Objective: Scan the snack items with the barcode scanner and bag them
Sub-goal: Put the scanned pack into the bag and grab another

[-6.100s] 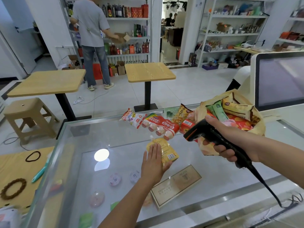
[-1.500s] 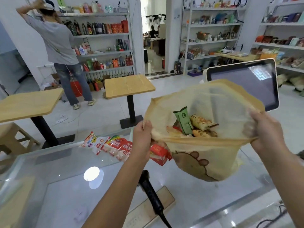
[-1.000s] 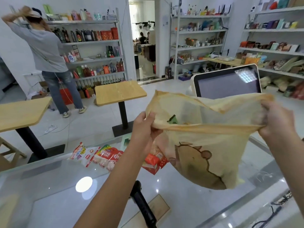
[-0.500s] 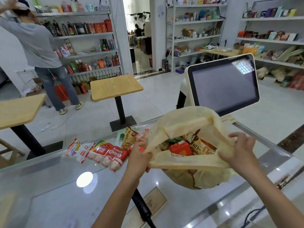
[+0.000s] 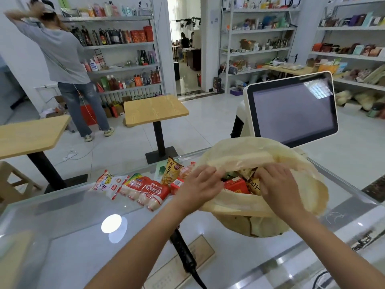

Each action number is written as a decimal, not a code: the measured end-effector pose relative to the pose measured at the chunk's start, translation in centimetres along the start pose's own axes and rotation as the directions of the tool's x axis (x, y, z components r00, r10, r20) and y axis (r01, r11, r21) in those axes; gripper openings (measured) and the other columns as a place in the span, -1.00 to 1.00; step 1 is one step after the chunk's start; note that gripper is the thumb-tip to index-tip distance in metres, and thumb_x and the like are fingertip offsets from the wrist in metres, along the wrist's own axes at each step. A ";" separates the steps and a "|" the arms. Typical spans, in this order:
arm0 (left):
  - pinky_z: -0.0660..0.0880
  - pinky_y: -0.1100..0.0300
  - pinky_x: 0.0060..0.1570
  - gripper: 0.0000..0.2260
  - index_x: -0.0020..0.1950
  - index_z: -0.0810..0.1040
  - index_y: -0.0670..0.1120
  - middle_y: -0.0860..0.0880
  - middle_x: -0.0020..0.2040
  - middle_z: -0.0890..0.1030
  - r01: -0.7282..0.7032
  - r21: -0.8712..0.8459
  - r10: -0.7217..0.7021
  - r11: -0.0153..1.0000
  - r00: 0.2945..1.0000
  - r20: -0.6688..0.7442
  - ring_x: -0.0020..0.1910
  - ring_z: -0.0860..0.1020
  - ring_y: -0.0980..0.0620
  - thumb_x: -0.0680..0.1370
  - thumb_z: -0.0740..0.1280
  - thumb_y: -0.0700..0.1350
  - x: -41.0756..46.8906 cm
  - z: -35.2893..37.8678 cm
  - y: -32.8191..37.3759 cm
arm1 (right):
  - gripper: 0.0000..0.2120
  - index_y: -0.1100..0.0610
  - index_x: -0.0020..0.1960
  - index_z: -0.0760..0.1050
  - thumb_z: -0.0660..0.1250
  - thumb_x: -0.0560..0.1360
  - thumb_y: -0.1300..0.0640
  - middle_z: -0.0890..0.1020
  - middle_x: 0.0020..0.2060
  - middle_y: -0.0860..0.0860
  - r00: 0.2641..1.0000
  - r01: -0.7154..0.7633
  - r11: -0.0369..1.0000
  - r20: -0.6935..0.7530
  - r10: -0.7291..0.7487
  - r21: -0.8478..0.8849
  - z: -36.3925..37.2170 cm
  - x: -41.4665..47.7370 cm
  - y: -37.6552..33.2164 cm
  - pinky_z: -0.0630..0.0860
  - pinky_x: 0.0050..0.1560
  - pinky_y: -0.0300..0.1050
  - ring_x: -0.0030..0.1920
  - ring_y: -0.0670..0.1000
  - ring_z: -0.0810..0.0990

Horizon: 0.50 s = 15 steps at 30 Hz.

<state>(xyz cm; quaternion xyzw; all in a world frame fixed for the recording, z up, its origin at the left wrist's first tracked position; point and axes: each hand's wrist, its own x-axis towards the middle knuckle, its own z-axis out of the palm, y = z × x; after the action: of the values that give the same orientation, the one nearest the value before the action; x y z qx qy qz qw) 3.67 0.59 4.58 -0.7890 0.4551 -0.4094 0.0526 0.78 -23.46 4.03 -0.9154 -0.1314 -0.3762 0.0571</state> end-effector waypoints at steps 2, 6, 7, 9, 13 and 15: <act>0.34 0.00 0.23 -0.66 -0.03 0.64 -0.13 -0.11 0.18 0.47 0.110 0.020 -0.112 0.994 0.987 0.117 0.14 0.43 -0.10 0.22 0.54 -0.24 1.0 0.8 -2.1 | -0.76 0.19 0.06 0.56 0.42 0.40 0.30 0.61 0.01 0.12 0.987 -0.123 0.992 0.104 0.120 0.029 0.5 0.8 1.0 0.40 0.12 0.02 0.03 0.21 0.59; -0.05 -0.02 0.48 -0.55 0.46 0.30 -0.11 -0.04 0.47 0.31 0.343 0.080 -0.343 0.936 0.835 0.430 0.48 0.17 -0.08 0.55 0.22 -0.25 2.6 2.0 -4.8 | -0.45 0.07 0.45 0.31 0.30 0.53 -0.09 0.38 0.41 0.03 0.902 -0.303 0.950 0.347 0.258 0.081 1.2 2.3 2.8 0.27 0.38 0.10 0.40 0.10 0.35; -0.16 -0.02 0.48 -0.56 0.51 0.20 -0.10 -0.02 0.53 0.19 0.367 0.101 -0.368 0.925 0.795 0.482 0.52 0.05 -0.07 0.61 0.13 -0.19 2.9 2.4 -5.1 | -0.43 0.05 0.49 0.25 0.24 0.55 -0.13 0.32 0.46 0.01 0.881 -0.316 0.943 0.399 0.252 0.101 1.5 2.6 3.3 0.20 0.43 0.07 0.45 0.07 0.28; -0.23 -0.03 0.47 -0.54 0.55 0.06 -0.11 -0.02 0.57 0.03 0.394 0.129 -0.397 0.910 0.740 0.543 0.54 -0.09 -0.08 0.66 0.04 -0.11 3.0 3.8 -5.1 | -0.43 0.03 0.52 0.19 0.14 0.58 -0.16 0.25 0.51 0.00 0.857 -0.323 0.934 0.465 0.221 0.151 2.4 2.9 4.1 0.12 0.48 0.02 0.50 0.03 0.20; -0.23 -0.10 0.47 -0.47 0.56 0.00 -0.05 -0.09 0.57 -0.11 0.508 0.119 -0.452 0.853 0.605 0.655 0.53 -0.20 -0.14 0.61 0.06 -0.25 2.2 5.8 -4.5 | -0.39 0.05 0.52 0.21 0.06 0.56 -0.21 0.14 0.54 -0.03 0.804 -0.413 0.867 0.559 0.202 0.280 4.0 2.4 4.3 0.14 0.50 0.02 0.52 -0.02 0.13; -0.21 -0.09 0.46 -0.45 0.56 0.00 0.04 -0.11 0.57 -0.12 0.601 0.077 -0.482 0.796 0.552 0.680 0.53 -0.20 -0.15 0.60 0.06 -0.26 1.4 6.4 -4.2 | -0.32 0.05 0.51 0.21 0.00 0.50 -0.28 0.12 0.54 -0.03 0.803 -0.440 0.839 0.558 0.209 0.319 4.2 2.1 4.2 0.14 0.50 0.03 0.52 -0.03 0.12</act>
<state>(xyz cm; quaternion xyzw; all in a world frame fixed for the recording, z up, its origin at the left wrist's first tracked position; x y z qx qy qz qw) 11.32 0.13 3.10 -0.9837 0.1705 -0.0548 0.0178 6.22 -26.23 2.47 -0.9531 -0.0589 -0.0701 0.2883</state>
